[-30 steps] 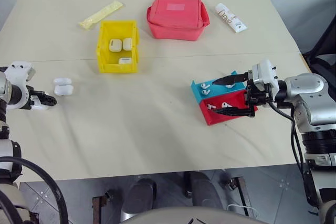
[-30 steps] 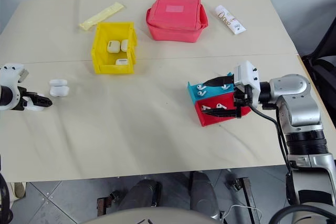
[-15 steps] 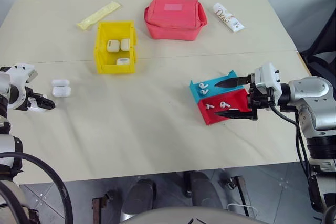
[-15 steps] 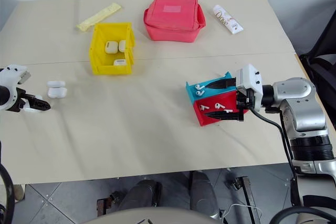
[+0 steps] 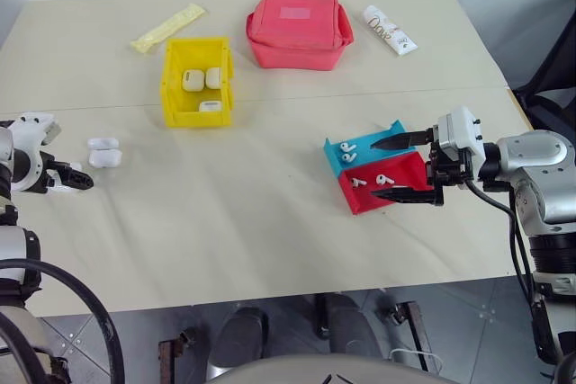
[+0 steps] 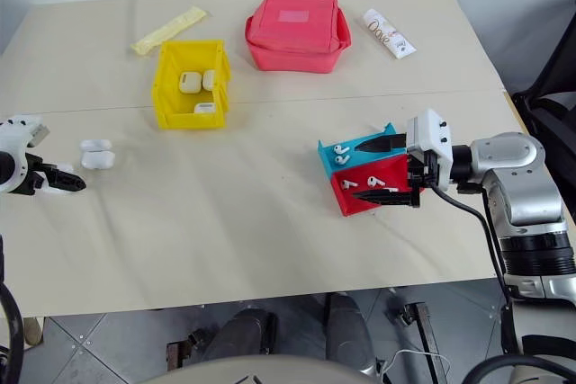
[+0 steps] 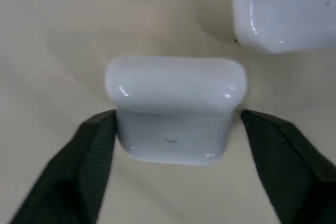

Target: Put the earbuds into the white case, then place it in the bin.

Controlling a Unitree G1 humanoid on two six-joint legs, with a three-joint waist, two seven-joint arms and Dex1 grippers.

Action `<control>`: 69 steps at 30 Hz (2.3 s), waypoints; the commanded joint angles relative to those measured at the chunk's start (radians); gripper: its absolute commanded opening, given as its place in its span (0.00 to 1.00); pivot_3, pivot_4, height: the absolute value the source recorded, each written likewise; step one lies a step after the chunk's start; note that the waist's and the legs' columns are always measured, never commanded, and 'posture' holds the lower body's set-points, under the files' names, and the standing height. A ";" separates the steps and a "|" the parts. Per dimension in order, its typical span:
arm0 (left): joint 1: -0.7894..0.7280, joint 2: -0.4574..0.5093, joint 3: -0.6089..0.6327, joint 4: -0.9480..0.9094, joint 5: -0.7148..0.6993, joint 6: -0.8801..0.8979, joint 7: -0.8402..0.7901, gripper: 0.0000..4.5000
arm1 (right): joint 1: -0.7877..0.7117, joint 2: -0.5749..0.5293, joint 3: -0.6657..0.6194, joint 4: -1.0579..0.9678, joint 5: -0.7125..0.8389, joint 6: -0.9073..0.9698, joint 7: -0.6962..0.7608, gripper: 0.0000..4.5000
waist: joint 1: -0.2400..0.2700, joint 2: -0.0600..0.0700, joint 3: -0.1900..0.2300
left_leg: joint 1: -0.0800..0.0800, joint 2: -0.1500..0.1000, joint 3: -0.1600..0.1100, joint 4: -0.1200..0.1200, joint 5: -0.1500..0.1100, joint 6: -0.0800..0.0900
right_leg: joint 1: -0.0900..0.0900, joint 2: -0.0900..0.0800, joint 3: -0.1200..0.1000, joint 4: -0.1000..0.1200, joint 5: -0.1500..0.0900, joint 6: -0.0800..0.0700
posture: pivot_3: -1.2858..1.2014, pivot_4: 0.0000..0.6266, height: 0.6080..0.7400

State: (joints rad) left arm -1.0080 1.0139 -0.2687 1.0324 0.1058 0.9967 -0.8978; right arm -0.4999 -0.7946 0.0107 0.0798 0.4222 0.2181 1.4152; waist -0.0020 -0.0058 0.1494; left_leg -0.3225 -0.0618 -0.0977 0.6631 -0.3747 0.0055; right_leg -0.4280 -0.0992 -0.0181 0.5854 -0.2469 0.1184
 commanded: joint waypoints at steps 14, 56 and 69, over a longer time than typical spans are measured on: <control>0.277 0.073 0.382 -0.502 -0.174 -0.151 0.026 0.62 | 0.012 -0.066 -0.088 -0.042 0.024 -0.001 -0.009 1.00 | 0.004 -0.003 0.000 | -0.002 0.002 0.000 0.002 -0.001 -0.001 | -0.001 -0.002 0.002 0.000 0.000 0.000 | 0.52 0.24 1.00; 0.522 -0.653 0.152 -0.968 -0.519 -1.017 -0.318 0.62 | 0.811 -0.129 -0.580 -0.676 -0.004 0.315 -0.489 1.00 | 0.058 -0.001 -0.001 | -0.012 -0.009 -0.005 0.018 -0.001 0.008 | 0.002 -0.010 -0.003 -0.010 0.004 0.006 | 0.52 0.24 1.00; 0.639 -0.655 0.140 -1.129 -0.522 -0.924 -0.207 0.62 | 0.807 -0.327 -0.562 -0.689 0.013 0.484 -0.387 0.65 | 0.058 0.000 -0.001 | -0.011 -0.010 -0.004 0.018 -0.001 0.009 | 0.003 -0.011 -0.001 -0.012 0.004 0.007 | 0.52 0.24 1.00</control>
State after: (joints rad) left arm -0.3756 0.3622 -0.1317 -0.0363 -0.3995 0.0698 -1.1216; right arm 0.3205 -1.0994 -0.5591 -0.5934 0.4208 0.6758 1.0082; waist 0.0555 -0.0061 0.1482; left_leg -0.3333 -0.0720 -0.1019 0.6807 -0.3755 0.0151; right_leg -0.4244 -0.1106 -0.0193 0.5735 -0.2424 0.1256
